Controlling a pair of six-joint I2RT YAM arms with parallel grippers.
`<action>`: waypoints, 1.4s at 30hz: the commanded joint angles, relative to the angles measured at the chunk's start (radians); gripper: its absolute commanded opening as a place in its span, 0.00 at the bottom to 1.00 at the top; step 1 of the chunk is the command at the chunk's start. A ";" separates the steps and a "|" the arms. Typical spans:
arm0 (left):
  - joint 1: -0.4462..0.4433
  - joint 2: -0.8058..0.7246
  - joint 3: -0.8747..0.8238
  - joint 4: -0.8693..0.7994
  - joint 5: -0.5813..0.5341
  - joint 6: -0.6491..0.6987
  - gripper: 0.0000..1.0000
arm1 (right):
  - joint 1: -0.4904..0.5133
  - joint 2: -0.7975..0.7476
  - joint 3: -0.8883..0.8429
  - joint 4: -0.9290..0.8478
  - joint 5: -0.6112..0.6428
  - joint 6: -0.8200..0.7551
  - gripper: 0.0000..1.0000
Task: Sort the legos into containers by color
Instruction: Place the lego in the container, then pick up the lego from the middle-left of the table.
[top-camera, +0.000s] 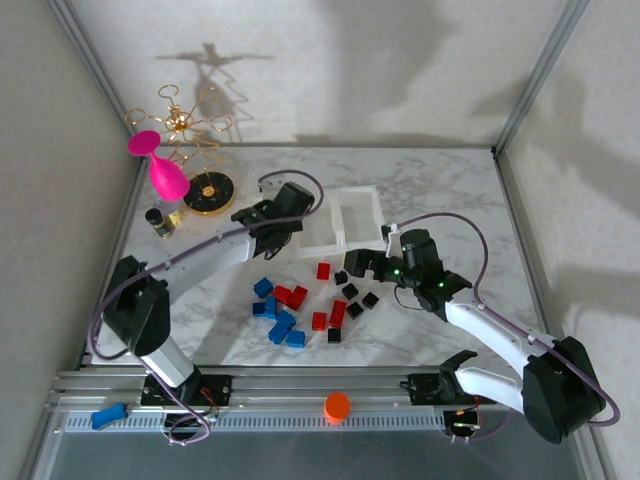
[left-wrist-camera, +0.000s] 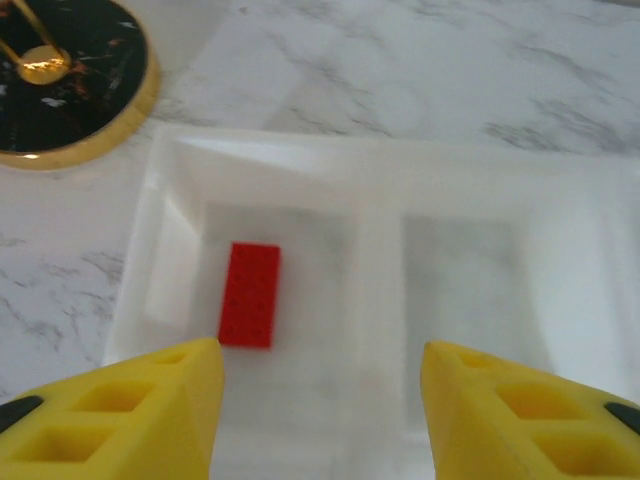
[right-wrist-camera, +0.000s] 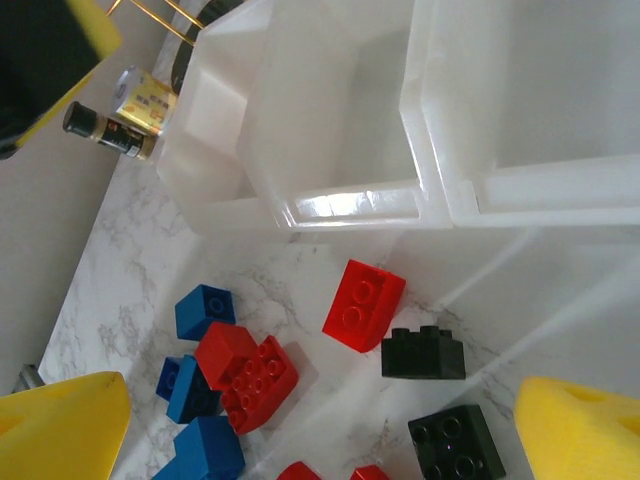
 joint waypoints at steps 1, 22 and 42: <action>-0.067 -0.062 -0.089 -0.035 0.030 -0.031 0.55 | 0.009 -0.036 0.002 -0.067 0.014 -0.019 0.99; -0.353 0.107 -0.210 -0.042 0.040 -0.187 0.58 | 0.012 -0.131 -0.125 -0.154 0.007 0.006 0.99; -0.290 0.177 -0.276 -0.019 0.085 -0.193 0.58 | 0.012 -0.114 -0.124 -0.143 0.021 0.000 0.99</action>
